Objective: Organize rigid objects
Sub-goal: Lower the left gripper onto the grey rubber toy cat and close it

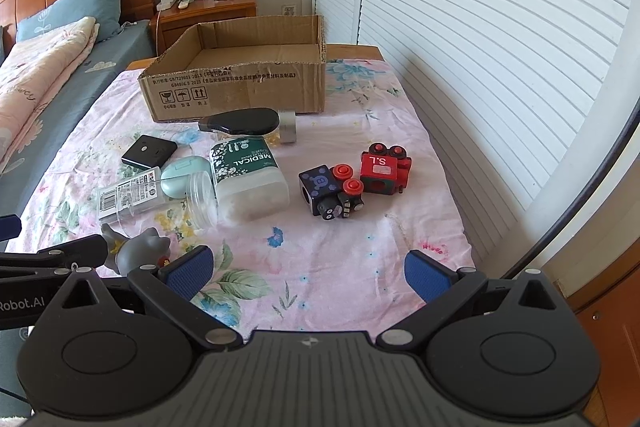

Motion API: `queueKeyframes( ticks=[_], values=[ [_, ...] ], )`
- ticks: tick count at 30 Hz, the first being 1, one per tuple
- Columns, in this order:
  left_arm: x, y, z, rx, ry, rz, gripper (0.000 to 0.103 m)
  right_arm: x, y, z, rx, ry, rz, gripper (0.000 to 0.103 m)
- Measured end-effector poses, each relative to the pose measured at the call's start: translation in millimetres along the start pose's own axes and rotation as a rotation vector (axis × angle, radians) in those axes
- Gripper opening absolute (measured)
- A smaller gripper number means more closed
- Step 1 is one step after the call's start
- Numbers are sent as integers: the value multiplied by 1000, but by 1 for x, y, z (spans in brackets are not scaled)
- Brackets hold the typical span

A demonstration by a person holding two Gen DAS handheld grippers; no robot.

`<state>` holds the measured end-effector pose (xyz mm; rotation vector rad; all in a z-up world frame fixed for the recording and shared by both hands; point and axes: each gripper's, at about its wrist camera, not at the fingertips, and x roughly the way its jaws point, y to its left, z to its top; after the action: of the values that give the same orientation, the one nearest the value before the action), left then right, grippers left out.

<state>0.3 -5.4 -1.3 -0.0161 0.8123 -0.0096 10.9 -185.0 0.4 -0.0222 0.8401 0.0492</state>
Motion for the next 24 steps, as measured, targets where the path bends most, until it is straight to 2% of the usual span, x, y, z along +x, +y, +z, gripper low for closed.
queueKeyframes(
  ticks=[24],
  values=[
    [1, 1, -2, 9, -26, -23, 102, 0, -5, 1, -7, -3, -16, 103]
  ],
)
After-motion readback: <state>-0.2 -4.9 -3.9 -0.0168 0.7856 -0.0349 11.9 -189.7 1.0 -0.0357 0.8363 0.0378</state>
